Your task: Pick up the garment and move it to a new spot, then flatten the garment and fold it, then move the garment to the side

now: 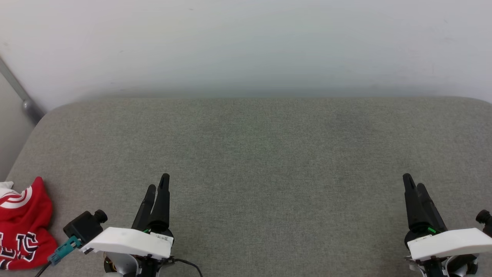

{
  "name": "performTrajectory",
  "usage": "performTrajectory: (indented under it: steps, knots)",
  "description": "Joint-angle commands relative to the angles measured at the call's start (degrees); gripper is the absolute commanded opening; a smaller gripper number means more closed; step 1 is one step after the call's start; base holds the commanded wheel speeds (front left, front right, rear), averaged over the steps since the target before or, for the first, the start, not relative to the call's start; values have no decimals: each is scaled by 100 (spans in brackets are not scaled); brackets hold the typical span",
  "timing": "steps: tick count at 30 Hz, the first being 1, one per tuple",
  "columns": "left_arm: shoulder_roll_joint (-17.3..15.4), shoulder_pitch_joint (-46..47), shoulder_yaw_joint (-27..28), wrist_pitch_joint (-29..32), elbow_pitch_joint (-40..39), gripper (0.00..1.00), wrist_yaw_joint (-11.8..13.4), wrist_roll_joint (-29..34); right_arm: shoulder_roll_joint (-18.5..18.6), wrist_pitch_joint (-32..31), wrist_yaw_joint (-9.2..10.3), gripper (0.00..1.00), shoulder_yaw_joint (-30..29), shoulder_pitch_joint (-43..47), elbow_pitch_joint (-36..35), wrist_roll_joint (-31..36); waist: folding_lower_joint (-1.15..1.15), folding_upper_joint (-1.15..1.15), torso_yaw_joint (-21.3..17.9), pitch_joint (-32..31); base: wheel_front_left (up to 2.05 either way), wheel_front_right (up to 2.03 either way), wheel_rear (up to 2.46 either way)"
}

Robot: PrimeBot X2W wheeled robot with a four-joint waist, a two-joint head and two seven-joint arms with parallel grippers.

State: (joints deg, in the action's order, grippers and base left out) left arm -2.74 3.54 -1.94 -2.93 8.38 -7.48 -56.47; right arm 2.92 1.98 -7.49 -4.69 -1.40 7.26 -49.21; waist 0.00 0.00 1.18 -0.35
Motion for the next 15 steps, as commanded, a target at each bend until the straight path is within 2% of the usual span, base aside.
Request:
performTrajectory:
  steps: [1,15]
  knots:
    - [-11,28,-83,-78,-134,100,37,438,4,-1,0,100,25,-7,-143,396,0,0,9,-8,0,0,0]
    - [-119,-17,-411,-317,-246,100,303,1917,2,-48,0,100,63,127,-322,1695,0,0,59,-28,0,0,0]
